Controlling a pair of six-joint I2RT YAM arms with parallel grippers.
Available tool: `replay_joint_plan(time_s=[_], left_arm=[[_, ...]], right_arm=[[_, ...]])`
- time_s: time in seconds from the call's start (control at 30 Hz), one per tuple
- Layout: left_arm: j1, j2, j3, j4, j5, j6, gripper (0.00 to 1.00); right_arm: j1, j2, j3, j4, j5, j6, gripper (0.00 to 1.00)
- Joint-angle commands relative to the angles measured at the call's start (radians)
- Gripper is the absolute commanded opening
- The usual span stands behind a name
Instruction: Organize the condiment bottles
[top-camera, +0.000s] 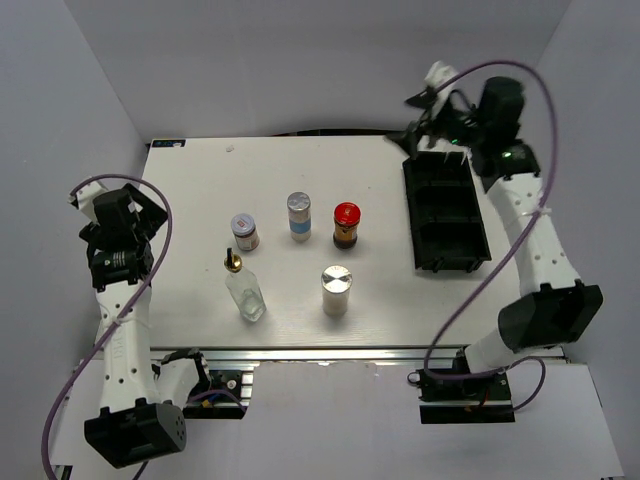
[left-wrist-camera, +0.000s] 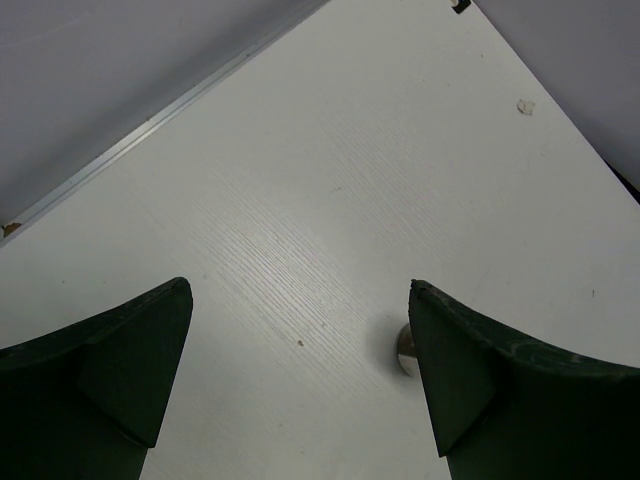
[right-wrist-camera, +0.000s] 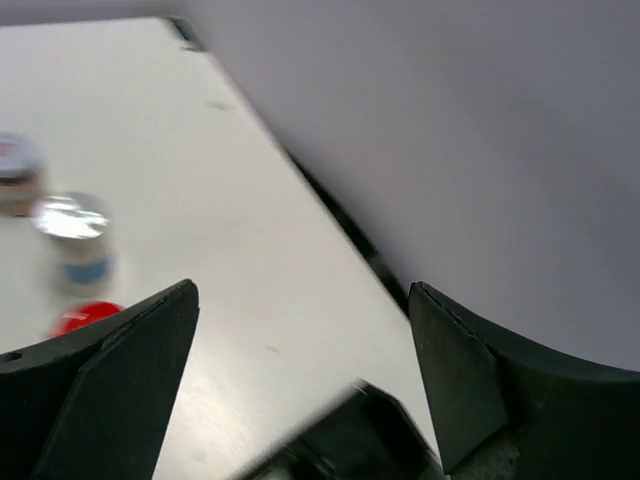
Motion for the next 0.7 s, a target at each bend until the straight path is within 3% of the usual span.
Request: replay_joint_plan(time_s=[0.0, 0.1, 0.23, 0.33, 0.5, 0.67], left_arm=[[-0.003, 0.026, 0.008, -0.002, 0.108, 0.037, 0.98], [-0.001, 0.017, -0.015, 0.022, 0.192, 0.043, 0.98], [-0.001, -0.016, -0.071, 0.104, 0.313, 0.045, 0.98], [-0.001, -0.023, -0.094, 0.116, 0.327, 0.052, 0.98], [-0.003, -0.008, -0.120, 0.125, 0.382, 0.061, 0.98], [-0.003, -0.017, -0.138, 0.134, 0.372, 0.060, 0.98]], right_arm=[[0.229, -0.101, -0.132, -0.033, 0.008, -0.031, 0.89], [0.386, -0.168, -0.221, 0.075, 0.046, 0.053, 0.89], [0.552, -0.193, -0.375, 0.302, 0.056, 0.282, 0.90], [0.677, -0.170, -0.416, 0.301, 0.019, 0.285, 0.89], [0.875, -0.110, -0.423, 0.267, 0.105, 0.218, 0.89], [0.955, -0.035, -0.459, 0.463, 0.175, 0.347, 0.89]])
